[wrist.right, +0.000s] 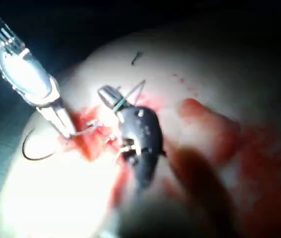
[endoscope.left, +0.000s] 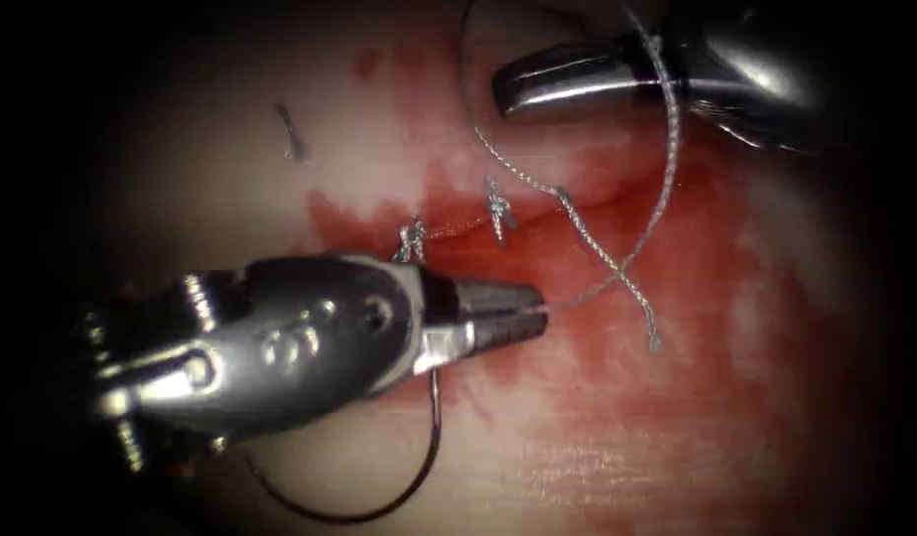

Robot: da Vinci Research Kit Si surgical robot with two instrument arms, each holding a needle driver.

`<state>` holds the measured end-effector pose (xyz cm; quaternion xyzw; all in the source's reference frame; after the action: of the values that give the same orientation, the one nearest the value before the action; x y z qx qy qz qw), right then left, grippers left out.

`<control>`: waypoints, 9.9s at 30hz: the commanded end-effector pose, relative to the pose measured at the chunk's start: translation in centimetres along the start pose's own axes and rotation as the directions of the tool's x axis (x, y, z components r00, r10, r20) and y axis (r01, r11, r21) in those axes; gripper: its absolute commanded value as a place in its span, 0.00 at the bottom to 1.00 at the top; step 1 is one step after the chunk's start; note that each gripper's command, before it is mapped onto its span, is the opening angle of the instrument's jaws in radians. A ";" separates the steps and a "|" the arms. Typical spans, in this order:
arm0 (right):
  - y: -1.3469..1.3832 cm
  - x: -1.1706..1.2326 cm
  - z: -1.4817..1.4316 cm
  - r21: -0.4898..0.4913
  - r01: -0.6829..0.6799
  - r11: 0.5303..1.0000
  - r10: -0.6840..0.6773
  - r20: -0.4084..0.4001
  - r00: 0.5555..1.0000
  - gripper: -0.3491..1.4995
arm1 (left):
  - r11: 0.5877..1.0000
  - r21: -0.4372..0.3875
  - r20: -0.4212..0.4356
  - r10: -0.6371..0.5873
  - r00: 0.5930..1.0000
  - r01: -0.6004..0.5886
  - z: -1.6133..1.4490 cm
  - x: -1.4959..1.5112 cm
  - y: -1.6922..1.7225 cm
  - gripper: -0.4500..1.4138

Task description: Wound Closure

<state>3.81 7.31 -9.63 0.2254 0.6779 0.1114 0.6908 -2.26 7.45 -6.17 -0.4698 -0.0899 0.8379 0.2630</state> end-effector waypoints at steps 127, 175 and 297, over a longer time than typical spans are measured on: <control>0.45 -0.75 0.01 0.211 0.198 0.957 -0.257 0.303 0.918 0.00 | 0.978 -0.206 0.171 -0.006 0.985 0.041 -0.61 -1.42 2.89 0.05; -0.14 -0.10 -0.97 -0.232 0.077 0.970 -0.020 0.240 0.970 0.75 | 0.990 0.057 0.100 0.121 0.988 -0.127 -1.58 0.14 1.08 0.05; -0.56 -0.95 -0.29 -0.537 -0.255 0.804 0.323 0.034 0.946 0.00 | 0.990 0.142 0.138 -0.025 0.990 0.005 -0.93 0.42 -2.05 0.05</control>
<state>3.30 6.42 -9.09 0.1329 0.5342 0.3805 0.7431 -0.84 9.39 -6.17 -0.3877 -0.0538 0.8706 0.2980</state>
